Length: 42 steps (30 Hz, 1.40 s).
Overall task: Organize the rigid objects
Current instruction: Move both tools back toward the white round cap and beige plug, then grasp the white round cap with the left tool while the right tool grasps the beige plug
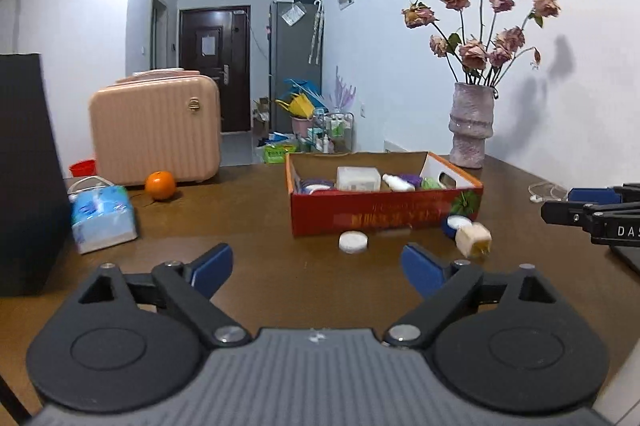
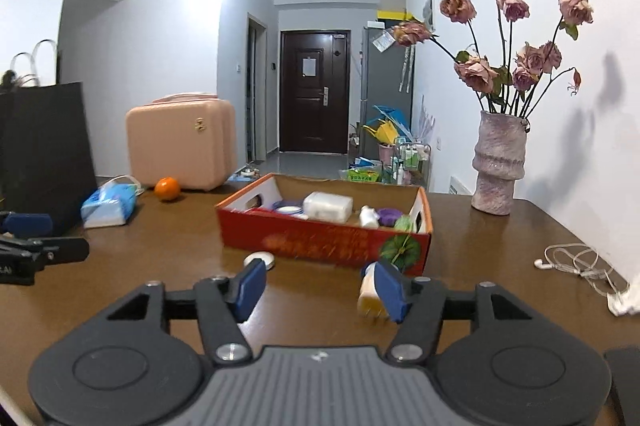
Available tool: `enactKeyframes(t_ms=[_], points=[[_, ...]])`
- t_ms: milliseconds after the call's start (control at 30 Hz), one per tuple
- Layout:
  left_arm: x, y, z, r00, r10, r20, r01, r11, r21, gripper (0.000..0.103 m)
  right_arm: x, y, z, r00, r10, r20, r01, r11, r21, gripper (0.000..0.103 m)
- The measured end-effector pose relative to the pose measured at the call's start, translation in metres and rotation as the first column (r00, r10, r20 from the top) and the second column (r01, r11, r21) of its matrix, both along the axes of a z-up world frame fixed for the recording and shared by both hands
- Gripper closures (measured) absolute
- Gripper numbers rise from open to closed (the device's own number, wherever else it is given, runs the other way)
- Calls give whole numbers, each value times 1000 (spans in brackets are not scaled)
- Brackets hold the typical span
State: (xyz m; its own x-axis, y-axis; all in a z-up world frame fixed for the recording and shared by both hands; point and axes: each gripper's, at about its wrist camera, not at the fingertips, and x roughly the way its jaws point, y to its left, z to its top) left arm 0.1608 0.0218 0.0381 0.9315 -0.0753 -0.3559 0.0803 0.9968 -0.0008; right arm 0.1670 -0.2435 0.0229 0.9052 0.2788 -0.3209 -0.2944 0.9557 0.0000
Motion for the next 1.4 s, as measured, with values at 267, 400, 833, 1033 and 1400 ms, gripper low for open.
enactKeyframes(t_ms=[267, 400, 833, 1033, 1400], points=[[-89, -9, -29, 998, 49, 41, -53, 995, 88, 2, -72, 0, -28, 1000, -12, 3, 12, 999, 40, 38], [-109, -8, -33, 999, 16, 37, -18, 997, 69, 1, -79, -3, -39, 999, -33, -12, 33, 999, 22, 36], [-24, -25, -50, 997, -22, -70, 26, 998, 58, 3, 22, -16, -54, 990, -77, -117, 77, 997, -4, 37], [68, -33, -52, 988, -59, -146, 63, 998, 23, 21, 108, -12, -54, 982, -80, -172, 75, 997, -37, 41], [226, -57, -85, 957, -98, -274, 110, 994, 29, 39, 202, -13, -75, 959, -109, -263, 88, 992, -92, 48]])
